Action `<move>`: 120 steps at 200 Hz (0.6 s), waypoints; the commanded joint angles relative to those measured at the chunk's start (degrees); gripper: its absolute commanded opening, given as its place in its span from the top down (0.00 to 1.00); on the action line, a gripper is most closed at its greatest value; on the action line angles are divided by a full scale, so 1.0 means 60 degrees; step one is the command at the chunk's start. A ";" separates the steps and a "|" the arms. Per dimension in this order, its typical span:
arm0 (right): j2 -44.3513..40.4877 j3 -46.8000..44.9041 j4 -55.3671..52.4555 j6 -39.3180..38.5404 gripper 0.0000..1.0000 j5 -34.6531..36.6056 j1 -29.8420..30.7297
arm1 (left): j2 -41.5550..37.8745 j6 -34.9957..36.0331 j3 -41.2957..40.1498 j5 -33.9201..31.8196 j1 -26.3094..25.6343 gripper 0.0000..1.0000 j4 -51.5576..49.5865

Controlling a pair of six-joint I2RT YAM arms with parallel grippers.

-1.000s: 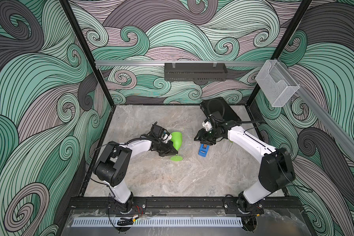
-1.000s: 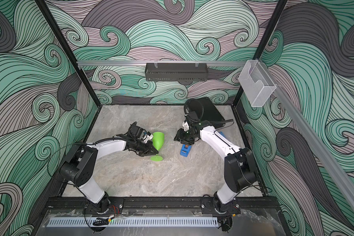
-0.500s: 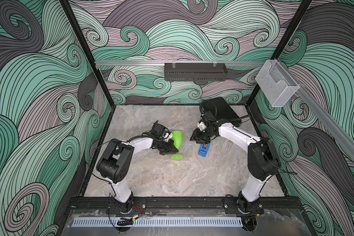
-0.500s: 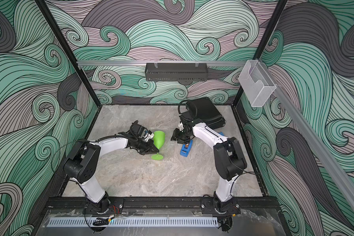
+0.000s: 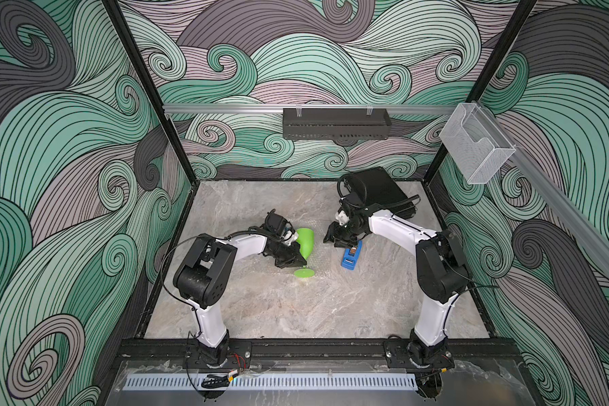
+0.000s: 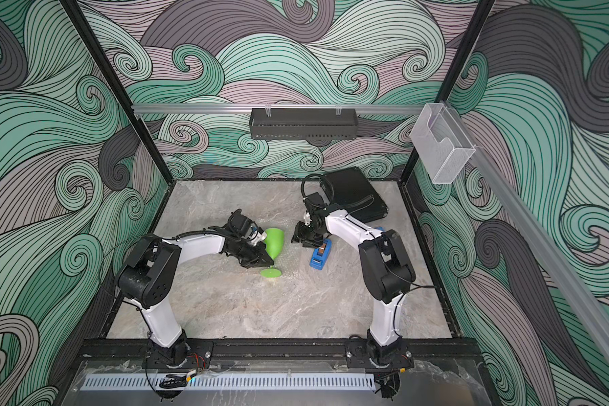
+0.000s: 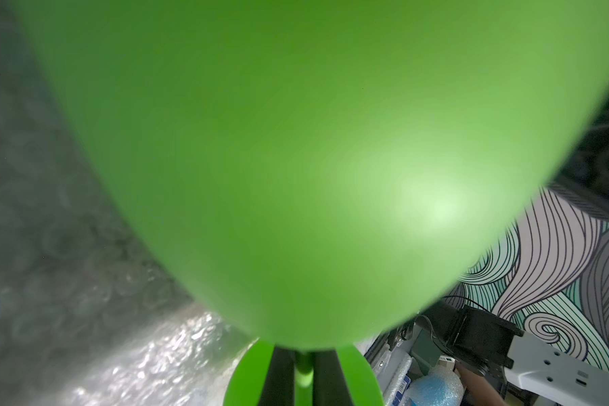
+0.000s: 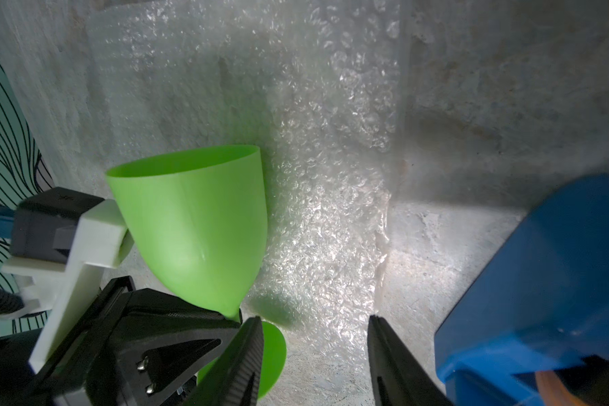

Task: Wrap wine glasses in bubble wrap
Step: Place the wine glass on the bubble wrap.

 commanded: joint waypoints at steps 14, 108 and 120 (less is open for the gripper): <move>0.0385 -0.0020 0.0046 0.0103 0.48 0.0142 0.0080 | 0.0240 0.0102 0.0307 -0.0158 -0.0028 1.00 -0.0432; 0.0672 0.0080 -0.0035 0.0003 0.47 0.0187 0.0089 | 0.0056 0.0962 0.0903 -0.0256 -0.0014 1.00 -0.1119; 0.0698 0.0083 -0.0043 0.0006 0.48 0.0221 0.0099 | 0.0171 0.1036 0.0985 -0.0329 -0.0003 1.00 -0.1190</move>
